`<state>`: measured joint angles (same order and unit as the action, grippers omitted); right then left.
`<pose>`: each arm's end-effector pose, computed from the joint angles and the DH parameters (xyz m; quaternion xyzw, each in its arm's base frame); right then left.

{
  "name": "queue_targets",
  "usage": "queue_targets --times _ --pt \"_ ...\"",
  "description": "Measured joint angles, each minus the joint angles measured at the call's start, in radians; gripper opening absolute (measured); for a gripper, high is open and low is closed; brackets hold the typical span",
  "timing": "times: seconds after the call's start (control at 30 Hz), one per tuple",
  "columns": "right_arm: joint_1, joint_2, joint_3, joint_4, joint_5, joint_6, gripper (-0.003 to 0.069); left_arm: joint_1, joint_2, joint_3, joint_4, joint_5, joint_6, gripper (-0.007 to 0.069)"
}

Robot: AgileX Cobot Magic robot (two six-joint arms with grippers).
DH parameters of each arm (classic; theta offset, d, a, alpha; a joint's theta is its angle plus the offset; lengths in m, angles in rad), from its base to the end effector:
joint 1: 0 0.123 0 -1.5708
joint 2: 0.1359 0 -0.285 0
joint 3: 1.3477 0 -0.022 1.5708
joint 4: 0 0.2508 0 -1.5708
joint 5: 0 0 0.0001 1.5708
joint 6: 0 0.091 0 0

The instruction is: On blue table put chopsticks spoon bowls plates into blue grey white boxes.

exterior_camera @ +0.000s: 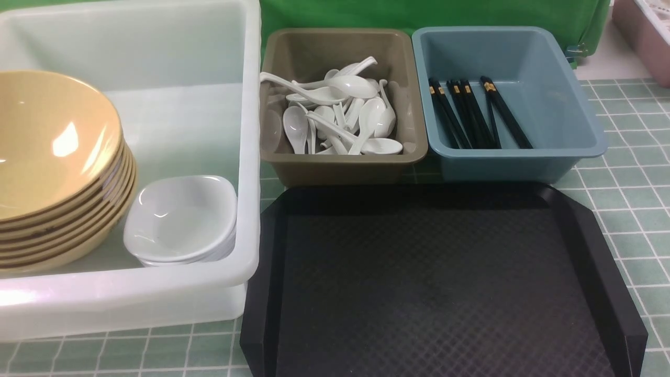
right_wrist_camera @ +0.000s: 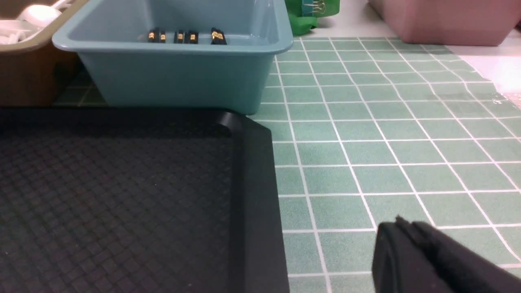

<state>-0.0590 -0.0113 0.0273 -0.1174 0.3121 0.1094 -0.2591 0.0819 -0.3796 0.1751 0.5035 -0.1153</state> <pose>0.0539 -0.0065 0.1766 0.0334 0.7856 -0.0331 0.6170 0.0368 -0.0018 0.2889 0.0827 0.7409 -0.0421 0.6652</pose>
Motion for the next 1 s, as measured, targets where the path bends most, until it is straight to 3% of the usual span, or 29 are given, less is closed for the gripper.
queue_targets --times 0.83,1.0 --pt "-0.001 0.0 0.0 0.0 0.0 0.0 0.0079 0.003 -0.004 0.034 0.007 -0.055 0.002 0.0001" --pt "-0.001 0.0 0.0 0.0 0.0 0.001 0.0085 0.127 -0.039 0.152 -0.067 -0.212 0.035 0.0001"
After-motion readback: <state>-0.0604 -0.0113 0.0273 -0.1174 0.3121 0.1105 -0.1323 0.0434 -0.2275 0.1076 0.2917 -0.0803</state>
